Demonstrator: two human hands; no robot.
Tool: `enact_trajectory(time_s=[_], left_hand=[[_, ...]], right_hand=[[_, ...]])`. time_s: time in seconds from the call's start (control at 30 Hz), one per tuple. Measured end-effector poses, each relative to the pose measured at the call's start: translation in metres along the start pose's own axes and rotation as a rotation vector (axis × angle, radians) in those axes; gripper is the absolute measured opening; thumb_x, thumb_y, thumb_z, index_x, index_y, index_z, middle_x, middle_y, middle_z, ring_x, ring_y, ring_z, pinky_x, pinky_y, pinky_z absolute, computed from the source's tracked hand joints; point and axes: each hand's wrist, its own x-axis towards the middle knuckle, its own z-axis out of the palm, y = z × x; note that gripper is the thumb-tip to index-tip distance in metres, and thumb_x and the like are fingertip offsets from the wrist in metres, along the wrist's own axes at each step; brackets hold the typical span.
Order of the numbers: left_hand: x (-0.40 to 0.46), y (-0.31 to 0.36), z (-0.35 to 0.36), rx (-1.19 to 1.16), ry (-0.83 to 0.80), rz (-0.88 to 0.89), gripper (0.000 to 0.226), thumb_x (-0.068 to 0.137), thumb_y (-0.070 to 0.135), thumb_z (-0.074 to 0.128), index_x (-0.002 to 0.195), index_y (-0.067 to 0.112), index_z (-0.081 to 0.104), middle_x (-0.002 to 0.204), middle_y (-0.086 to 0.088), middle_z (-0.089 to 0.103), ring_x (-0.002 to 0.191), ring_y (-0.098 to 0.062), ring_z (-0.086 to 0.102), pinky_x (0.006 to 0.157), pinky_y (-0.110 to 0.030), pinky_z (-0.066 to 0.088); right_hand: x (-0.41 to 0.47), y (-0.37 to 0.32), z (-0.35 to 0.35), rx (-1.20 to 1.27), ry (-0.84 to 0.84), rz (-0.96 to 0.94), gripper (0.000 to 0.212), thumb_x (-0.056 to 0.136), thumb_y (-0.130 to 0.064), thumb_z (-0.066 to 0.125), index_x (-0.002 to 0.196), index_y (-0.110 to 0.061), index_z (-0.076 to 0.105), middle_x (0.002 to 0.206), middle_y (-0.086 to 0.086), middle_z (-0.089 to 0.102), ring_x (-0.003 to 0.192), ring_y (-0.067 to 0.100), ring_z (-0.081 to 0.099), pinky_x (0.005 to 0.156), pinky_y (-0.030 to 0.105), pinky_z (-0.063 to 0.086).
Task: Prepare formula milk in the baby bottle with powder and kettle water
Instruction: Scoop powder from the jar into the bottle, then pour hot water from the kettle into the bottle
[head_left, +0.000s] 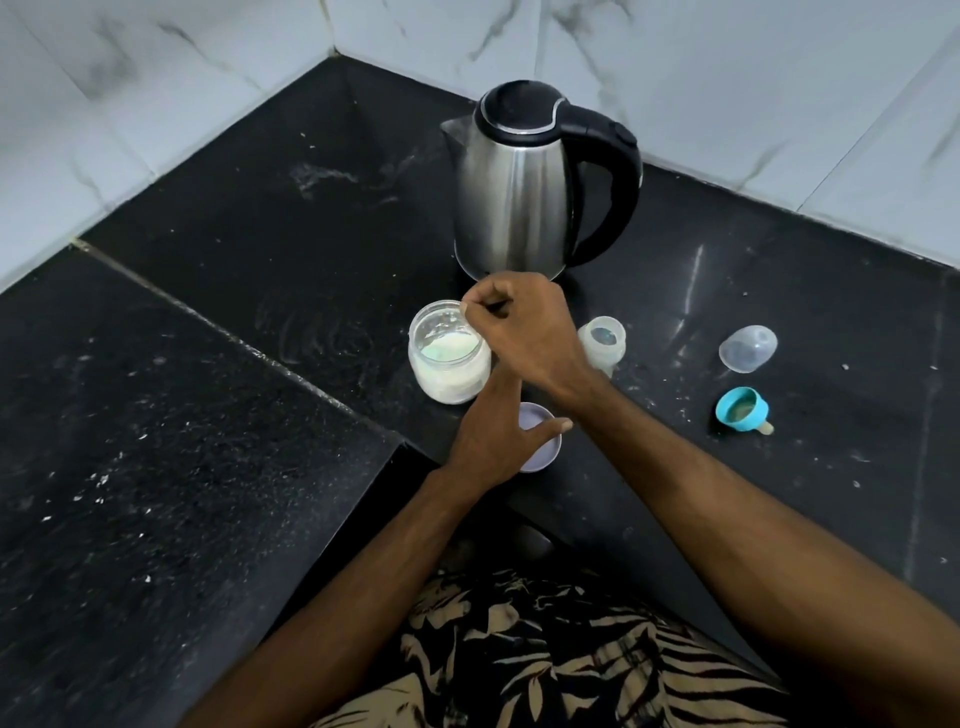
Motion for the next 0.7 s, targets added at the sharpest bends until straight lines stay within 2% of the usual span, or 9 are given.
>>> enact_trajectory(time_s=[0.1,0.13,0.23,0.4,0.57,0.7], left_hand=[[0.001,0.003,0.001,-0.022,0.030,0.055,0.067,0.080,0.041,0.079,0.130,0.011,0.048,0.129,-0.006,0.057,0.119,-0.016,0.053,0.102,-0.033,0.044],[0.003,0.004,0.002,-0.032,0.032,0.060,0.067,0.080,0.041,0.080,0.131,0.012,0.048,0.129,-0.005,0.057,0.120,-0.016,0.054,0.103,-0.035,0.044],[0.007,0.008,0.004,-0.050,0.035,0.077,0.072,0.080,0.035,0.083,0.138,0.015,0.045,0.135,0.000,0.054,0.122,-0.007,0.050,0.104,-0.024,0.040],[0.018,0.018,0.010,-0.070,0.048,0.141,0.076,0.078,0.031,0.085,0.141,0.016,0.045,0.136,0.003,0.051,0.124,-0.005,0.048,0.101,-0.005,0.032],[0.027,0.031,0.015,-0.111,0.042,0.150,0.074,0.075,0.032,0.086,0.137,0.026,0.046,0.137,0.009,0.052,0.124,0.000,0.050,0.101,-0.010,0.038],[0.032,0.041,0.018,-0.112,0.077,0.153,0.070,0.074,0.033,0.087,0.129,0.036,0.044,0.133,0.012,0.052,0.118,0.004,0.048,0.093,-0.003,0.033]], right_hand=[[0.002,0.003,-0.011,0.049,0.062,0.001,0.007,0.085,-0.016,0.070,0.082,-0.015,0.076,0.075,-0.012,0.072,0.073,0.001,0.067,0.071,0.017,0.055],[0.003,0.004,-0.015,0.065,0.076,0.003,0.006,0.086,-0.016,0.071,0.082,-0.016,0.076,0.075,-0.013,0.071,0.073,0.000,0.067,0.069,0.014,0.053],[0.005,0.011,-0.028,0.111,0.114,0.015,0.007,0.086,-0.017,0.071,0.082,-0.013,0.075,0.073,-0.011,0.071,0.067,0.000,0.066,0.065,0.013,0.051],[0.010,0.026,-0.056,0.179,0.120,0.077,0.008,0.086,-0.020,0.071,0.083,-0.013,0.074,0.074,-0.004,0.072,0.067,0.006,0.066,0.066,0.026,0.057],[0.018,0.041,-0.085,0.242,0.149,0.150,0.010,0.087,-0.018,0.071,0.086,-0.009,0.074,0.077,0.006,0.073,0.066,0.007,0.064,0.058,0.017,0.050],[0.028,0.057,-0.100,0.219,0.168,0.182,0.006,0.086,-0.017,0.072,0.082,-0.014,0.074,0.069,-0.008,0.069,0.061,-0.001,0.061,0.055,0.015,0.047]])
